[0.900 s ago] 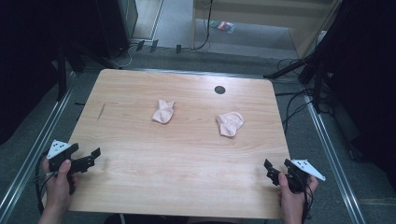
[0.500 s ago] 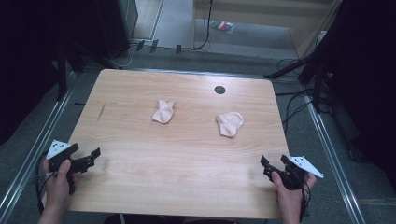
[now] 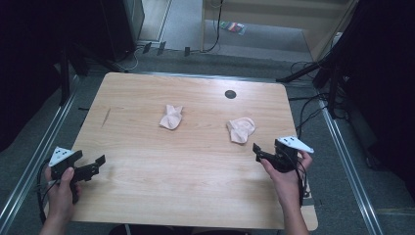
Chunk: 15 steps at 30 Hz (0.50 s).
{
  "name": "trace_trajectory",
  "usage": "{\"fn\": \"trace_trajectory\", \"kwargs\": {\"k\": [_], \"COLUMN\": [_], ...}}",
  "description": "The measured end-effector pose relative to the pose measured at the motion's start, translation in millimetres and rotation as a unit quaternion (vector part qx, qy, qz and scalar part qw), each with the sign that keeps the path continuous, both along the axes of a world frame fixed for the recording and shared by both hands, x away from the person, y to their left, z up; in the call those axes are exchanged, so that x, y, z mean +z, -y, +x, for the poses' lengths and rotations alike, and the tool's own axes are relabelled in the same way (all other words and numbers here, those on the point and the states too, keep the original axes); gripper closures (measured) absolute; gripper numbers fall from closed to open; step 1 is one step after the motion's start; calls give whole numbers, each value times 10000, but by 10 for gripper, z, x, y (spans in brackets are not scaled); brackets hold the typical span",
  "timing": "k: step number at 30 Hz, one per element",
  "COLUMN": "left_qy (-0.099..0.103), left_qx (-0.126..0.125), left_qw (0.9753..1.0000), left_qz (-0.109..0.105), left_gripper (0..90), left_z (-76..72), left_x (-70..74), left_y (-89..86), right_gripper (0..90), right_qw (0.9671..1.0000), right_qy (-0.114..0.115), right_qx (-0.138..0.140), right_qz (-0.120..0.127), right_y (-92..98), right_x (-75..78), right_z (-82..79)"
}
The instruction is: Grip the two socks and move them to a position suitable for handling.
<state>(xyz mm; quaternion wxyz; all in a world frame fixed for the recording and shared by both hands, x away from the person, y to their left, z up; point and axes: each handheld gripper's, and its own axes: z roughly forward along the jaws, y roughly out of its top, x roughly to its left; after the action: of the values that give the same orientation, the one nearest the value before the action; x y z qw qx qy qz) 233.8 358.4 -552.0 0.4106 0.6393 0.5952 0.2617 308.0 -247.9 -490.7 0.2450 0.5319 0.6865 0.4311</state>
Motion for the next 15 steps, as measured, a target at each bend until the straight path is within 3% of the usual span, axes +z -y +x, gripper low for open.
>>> {"fn": "trace_trajectory", "kwargs": {"k": [6, 7, 15], "left_qy": [-5, -2, -2], "left_qx": [0, 4, -21], "left_qw": [10000, 10000, 10000], "left_qz": [-2, 4, -27], "left_gripper": [94, 94, 95], "left_z": [2, 2, 0], "left_x": [-1, -1, -2], "left_y": [2, 5, 2], "right_gripper": [132, 133, 186], "right_qw": [10000, 9998, 9984], "right_qy": [-59, -150, -370], "right_qx": [38, 59, 37], "right_qz": [-69, -72, -416], "right_y": [-144, -196, -406], "right_x": [72, 78, 11], "right_z": [194, 268, 555]}}
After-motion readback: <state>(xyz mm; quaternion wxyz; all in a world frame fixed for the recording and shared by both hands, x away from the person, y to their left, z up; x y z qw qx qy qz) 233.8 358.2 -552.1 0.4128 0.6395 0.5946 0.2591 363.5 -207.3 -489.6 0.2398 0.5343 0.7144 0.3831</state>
